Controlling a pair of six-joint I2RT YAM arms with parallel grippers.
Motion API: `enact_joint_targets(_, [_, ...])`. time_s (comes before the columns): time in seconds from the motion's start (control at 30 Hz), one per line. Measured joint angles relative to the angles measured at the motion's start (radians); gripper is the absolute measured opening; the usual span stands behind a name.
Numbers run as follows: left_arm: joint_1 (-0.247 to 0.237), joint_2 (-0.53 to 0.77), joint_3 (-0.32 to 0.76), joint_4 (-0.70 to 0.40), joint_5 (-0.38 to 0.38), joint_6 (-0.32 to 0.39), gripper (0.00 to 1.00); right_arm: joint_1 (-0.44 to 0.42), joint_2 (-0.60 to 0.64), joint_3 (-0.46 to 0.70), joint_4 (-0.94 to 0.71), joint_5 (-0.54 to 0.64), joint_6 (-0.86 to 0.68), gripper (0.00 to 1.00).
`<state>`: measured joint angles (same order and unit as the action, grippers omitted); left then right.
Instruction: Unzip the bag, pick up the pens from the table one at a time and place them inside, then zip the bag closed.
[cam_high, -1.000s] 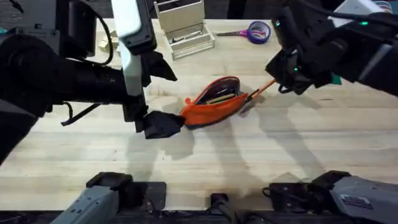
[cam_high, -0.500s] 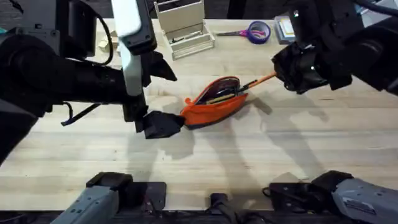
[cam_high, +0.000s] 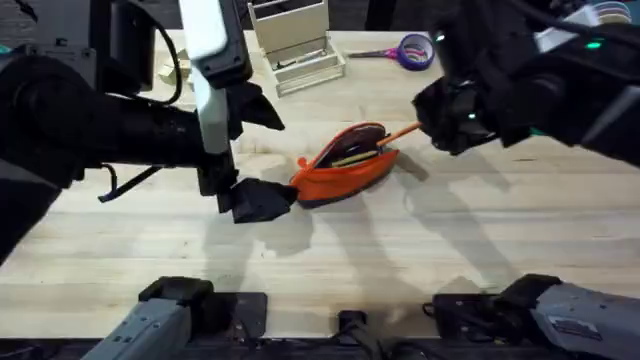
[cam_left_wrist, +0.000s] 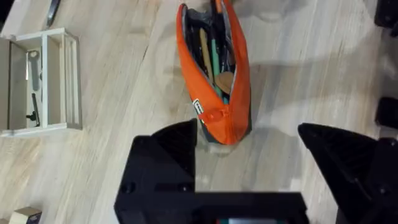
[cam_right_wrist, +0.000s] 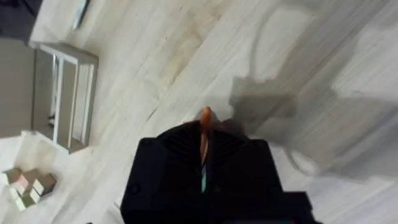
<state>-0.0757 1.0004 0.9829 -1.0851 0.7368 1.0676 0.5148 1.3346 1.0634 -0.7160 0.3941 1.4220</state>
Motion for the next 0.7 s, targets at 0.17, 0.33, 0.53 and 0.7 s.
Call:
enact_joint_targets(0.17, [0.0, 0.0, 0.0, 0.0, 0.0, 0.0, 0.993, 0.027, 0.057, 0.0, 0.056, -0.039, 0.003, 0.031])
enact_joint_targets(0.33, [0.0, 0.0, 0.0, 0.0, 0.0, 0.0, 0.993, 0.048, 0.11, 0.0, 0.084, -0.102, 0.033, 0.031])
enact_joint_targets(0.53, [0.0, 0.0, 0.0, 0.0, 0.0, 0.0, 0.993, 0.082, 0.161, 0.0, 0.094, -0.164, 0.052, 0.031])
enact_joint_targets(0.7, [0.0, 0.0, 0.0, 0.0, 0.0, 0.0, 0.993, 0.116, 0.183, 0.0, 0.114, -0.188, 0.063, 0.031])
